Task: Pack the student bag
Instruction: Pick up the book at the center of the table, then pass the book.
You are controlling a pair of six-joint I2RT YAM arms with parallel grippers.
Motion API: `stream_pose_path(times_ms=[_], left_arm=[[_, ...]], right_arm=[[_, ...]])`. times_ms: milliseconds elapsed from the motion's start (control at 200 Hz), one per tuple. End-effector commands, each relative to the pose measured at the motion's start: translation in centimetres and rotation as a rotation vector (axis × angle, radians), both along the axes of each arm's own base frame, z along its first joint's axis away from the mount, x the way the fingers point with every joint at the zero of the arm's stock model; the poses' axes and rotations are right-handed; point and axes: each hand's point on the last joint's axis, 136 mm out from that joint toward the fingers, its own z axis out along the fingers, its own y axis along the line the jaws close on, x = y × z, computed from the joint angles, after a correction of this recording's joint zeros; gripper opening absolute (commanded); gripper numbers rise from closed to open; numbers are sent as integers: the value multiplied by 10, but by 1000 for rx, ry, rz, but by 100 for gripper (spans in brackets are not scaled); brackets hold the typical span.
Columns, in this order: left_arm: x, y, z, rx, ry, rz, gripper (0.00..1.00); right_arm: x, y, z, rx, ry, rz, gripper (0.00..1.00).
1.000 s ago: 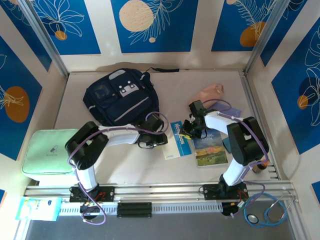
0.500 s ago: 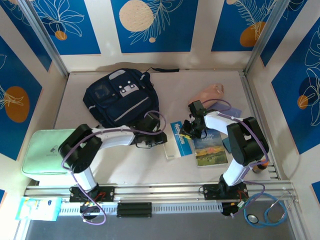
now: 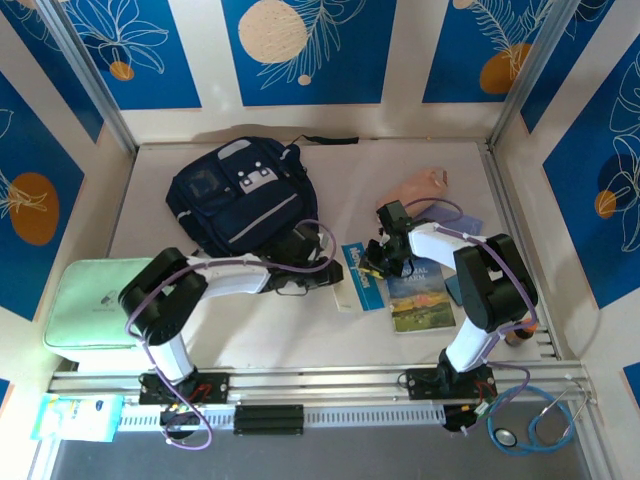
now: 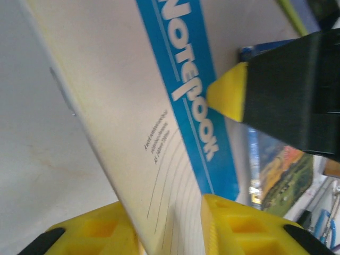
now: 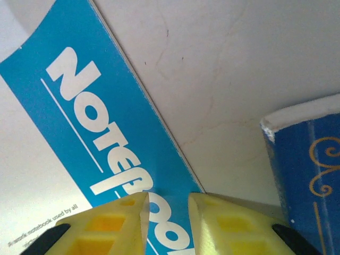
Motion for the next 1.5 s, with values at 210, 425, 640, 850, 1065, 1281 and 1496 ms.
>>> stream_pose_path(times_ms=[210, 425, 640, 850, 1065, 1281, 1496], left_arm=[[9, 0, 11, 35, -40, 12, 14], [14, 2, 42, 48, -110, -20, 0], [45, 29, 102, -14, -227, 59, 0], [86, 68, 170, -173, -325, 273, 0], [105, 78, 214, -414, -338, 411, 0], [109, 69, 217, -528, -297, 427, 0], [109, 60, 215, -593, -269, 408, 0]], right_arm=[[-21, -3, -9, -28, 61, 14, 29], [1, 5, 47, 57, -150, 29, 41], [12, 13, 112, 267, -369, -9, 71], [14, 31, 159, 499, -493, -30, 88], [18, 58, 190, 722, -510, -46, 97], [22, 82, 210, 826, -513, -28, 97], [31, 95, 208, 845, -513, -10, 90]])
